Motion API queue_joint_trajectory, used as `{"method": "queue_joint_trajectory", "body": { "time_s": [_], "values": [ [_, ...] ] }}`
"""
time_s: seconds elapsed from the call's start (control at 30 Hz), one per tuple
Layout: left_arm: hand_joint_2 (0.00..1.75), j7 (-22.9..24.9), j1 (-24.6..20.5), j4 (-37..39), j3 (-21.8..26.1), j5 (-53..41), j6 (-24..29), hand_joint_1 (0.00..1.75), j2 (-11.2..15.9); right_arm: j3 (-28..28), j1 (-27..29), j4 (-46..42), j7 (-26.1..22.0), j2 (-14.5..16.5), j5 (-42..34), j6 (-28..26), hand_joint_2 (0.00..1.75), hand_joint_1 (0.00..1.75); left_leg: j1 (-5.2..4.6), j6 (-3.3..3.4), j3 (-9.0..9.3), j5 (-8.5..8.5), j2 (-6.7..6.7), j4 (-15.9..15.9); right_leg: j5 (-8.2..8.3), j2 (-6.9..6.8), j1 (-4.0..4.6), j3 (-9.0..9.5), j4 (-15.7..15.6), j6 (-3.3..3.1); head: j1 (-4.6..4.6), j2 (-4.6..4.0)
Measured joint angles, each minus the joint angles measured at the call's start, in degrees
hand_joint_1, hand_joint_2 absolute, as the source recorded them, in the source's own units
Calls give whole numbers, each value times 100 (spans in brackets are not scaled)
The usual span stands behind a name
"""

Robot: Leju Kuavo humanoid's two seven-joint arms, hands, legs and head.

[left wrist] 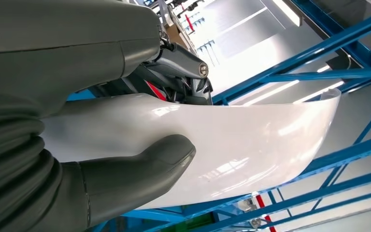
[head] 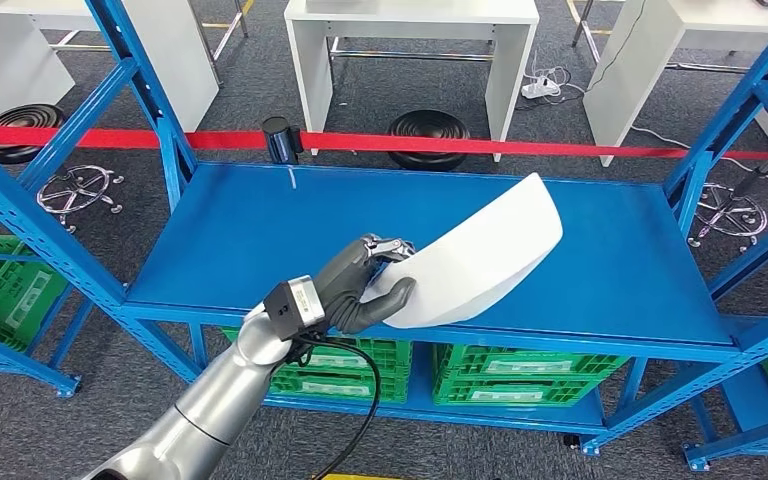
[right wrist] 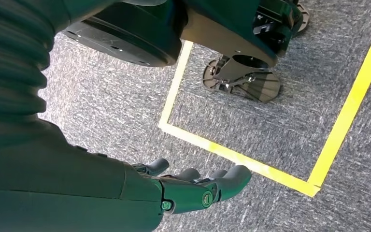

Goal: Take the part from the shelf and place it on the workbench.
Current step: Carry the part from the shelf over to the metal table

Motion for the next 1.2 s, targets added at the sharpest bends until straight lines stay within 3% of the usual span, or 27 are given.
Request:
{"method": "queue_joint_trajectory", "body": {
  "time_s": [0.17,0.27,0.3,0.4,0.43,0.47,0.53,0.57,0.63,0.7,0.77,0.83,0.9,0.93,0.97,1.0,1.07,1.1,1.2],
  "values": [
    [175,-54,-1,105,13,52,115,175,115,0,-64,0,37,0,64,10,175,0,-32,91,-16,-21,1,23,22,0,-54,7,-38,60,-13,0],
    [175,-63,9,104,55,60,207,175,187,0,-91,-4,64,0,101,9,175,0,19,174,94,75,8,-185,-51,-10,-43,-25,66,108,-6,0],
    [175,-65,18,100,66,64,226,175,200,0,-98,-5,73,0,109,12,175,0,40,196,133,103,13,-247,-164,-12,-39,-136,292,118,12,0],
    [175,-16,88,105,79,92,250,175,235,0,-89,-5,122,-1,130,20,175,0,39,211,151,92,19,-261,-558,-12,-62,-739,1347,163,68,0],
    [175,19,118,110,81,110,250,175,246,0,-76,-5,135,-2,143,22,175,0,47,198,153,75,14,-246,-538,-12,-76,-859,1496,184,75,0],
    [175,51,139,116,84,132,250,175,255,0,-65,-5,140,-4,152,24,175,0,63,172,155,49,5,-218,-398,-14,-95,-868,1416,206,79,0],
    [175,101,150,127,100,180,249,175,266,0,-57,-5,143,-10,171,28,175,0,104,88,151,-39,-10,-111,33,-21,-145,-607,741,264,92,0],
    [175,113,146,133,112,211,247,175,270,0,-58,-4,144,-8,173,33,175,0,102,34,129,-95,-14,-31,162,-12,-163,-477,424,263,115,0],
    [175,127,145,143,136,269,226,175,278,0,-58,-3,149,-5,174,37,175,0,76,-49,87,-165,-23,55,173,13,-170,-395,202,186,118,0],
    [175,133,147,154,166,321,187,175,293,0,-48,-3,154,-7,174,33,175,0,76,-95,89,-181,-31,46,134,28,-158,-420,243,64,80,0],
    [175,131,147,161,204,358,154,175,313,0,-41,-3,155,-9,178,26,175,0,90,-125,49,-266,-14,167,119,27,-155,-402,241,-11,40,0],
    [175,128,155,161,242,371,141,175,324,0,-43,-3,166,-12,194,21,175,0,84,-140,-242,-557,10,758,105,21,-149,-380,232,-61,-10,0],
    [175,128,193,160,265,373,140,175,344,0,-39,-3,184,-16,219,18,175,0,71,-136,-683,-864,15,1570,92,14,-128,-367,234,-89,-44,0],
    [175,129,221,160,269,373,140,175,360,0,-36,-3,190,-20,228,18,175,0,66,-121,-823,-891,14,1789,90,13,-117,-358,236,-98,-52,0],
    [175,130,244,157,270,372,140,175,375,0,-35,-3,194,-24,233,17,175,0,59,-95,-854,-796,13,1774,91,17,-107,-347,238,-103,-64,0],
    [175,131,259,149,272,372,140,175,387,0,-36,-3,197,-28,234,16,175,0,48,-60,-771,-599,13,1523,91,23,-98,-335,240,-103,-75,0],
    [175,132,265,123,281,372,138,175,401,-1,-42,-3,199,-36,220,14,175,0,12,27,-433,-156,9,705,80,37,-78,-319,241,-81,-95,0],
    [175,132,265,111,287,371,136,175,404,-3,-45,-3,203,-38,205,14,175,0,-9,51,-306,-25,7,398,79,41,-69,-321,240,-56,-99,0],
    [175,132,276,99,310,365,120,175,409,-29,-43,-3,221,-47,161,17,175,0,-51,91,-244,56,-1,181,117,44,-70,-330,201,65,-99,0]
  ]
}}
